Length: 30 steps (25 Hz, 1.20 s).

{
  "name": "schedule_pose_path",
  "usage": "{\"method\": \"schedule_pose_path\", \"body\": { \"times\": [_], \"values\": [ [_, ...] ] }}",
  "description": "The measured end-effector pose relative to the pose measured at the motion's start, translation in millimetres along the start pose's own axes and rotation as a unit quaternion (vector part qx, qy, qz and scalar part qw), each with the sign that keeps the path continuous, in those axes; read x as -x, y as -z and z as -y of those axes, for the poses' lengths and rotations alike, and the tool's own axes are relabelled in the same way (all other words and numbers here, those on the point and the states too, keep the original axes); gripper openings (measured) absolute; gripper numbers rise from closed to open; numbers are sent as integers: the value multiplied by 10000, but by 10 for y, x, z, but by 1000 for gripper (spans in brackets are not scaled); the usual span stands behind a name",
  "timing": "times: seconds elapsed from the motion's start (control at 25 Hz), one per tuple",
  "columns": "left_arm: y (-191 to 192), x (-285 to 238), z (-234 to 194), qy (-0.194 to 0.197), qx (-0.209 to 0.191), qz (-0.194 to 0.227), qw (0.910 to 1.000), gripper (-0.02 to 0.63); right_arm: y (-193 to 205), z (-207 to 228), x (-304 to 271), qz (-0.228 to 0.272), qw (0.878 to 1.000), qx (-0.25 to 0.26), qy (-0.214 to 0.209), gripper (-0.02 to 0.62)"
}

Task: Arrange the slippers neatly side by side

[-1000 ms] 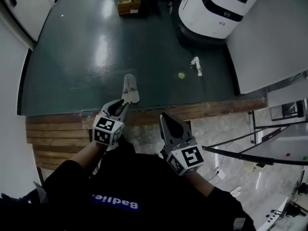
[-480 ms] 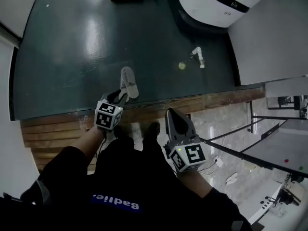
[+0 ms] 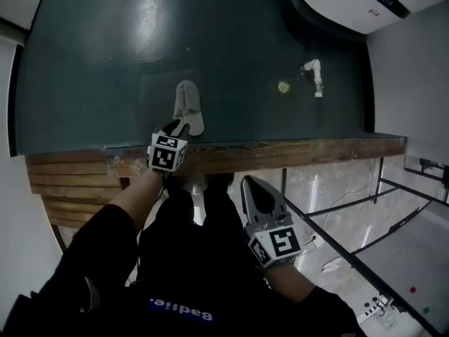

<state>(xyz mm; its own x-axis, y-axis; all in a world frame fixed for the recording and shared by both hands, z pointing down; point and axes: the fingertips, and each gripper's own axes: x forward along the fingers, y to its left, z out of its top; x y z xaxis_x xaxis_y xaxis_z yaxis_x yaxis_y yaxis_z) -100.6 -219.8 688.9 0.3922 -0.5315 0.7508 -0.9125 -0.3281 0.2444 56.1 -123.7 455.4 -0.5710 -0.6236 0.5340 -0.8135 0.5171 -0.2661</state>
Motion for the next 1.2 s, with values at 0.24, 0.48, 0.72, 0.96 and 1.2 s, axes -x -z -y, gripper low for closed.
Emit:
{"method": "schedule_pose_path", "body": {
  "times": [0.24, 0.48, 0.72, 0.96, 1.2],
  "values": [
    [423, -830, -274, -270, 458, -296, 9981, 84, 438, 382, -169, -414, 9991, -92, 53, 0],
    [789, -1448, -556, -483, 603, -590, 9953, 84, 874, 710, -188, -729, 9968, -211, 246, 0],
    [999, -2007, -819, -643, 881, -696, 9916, 84, 1275, 945, -189, -1025, 9933, -304, 429, 0],
    [1131, -2306, -1010, -837, 1206, -793, 9860, 84, 1440, 1077, -202, -1028, 9917, -526, 564, 0],
    [1205, -2471, -1031, -824, 1331, -875, 9838, 84, 1486, 1052, -287, -905, 9925, -652, 501, 0]
  ]
}}
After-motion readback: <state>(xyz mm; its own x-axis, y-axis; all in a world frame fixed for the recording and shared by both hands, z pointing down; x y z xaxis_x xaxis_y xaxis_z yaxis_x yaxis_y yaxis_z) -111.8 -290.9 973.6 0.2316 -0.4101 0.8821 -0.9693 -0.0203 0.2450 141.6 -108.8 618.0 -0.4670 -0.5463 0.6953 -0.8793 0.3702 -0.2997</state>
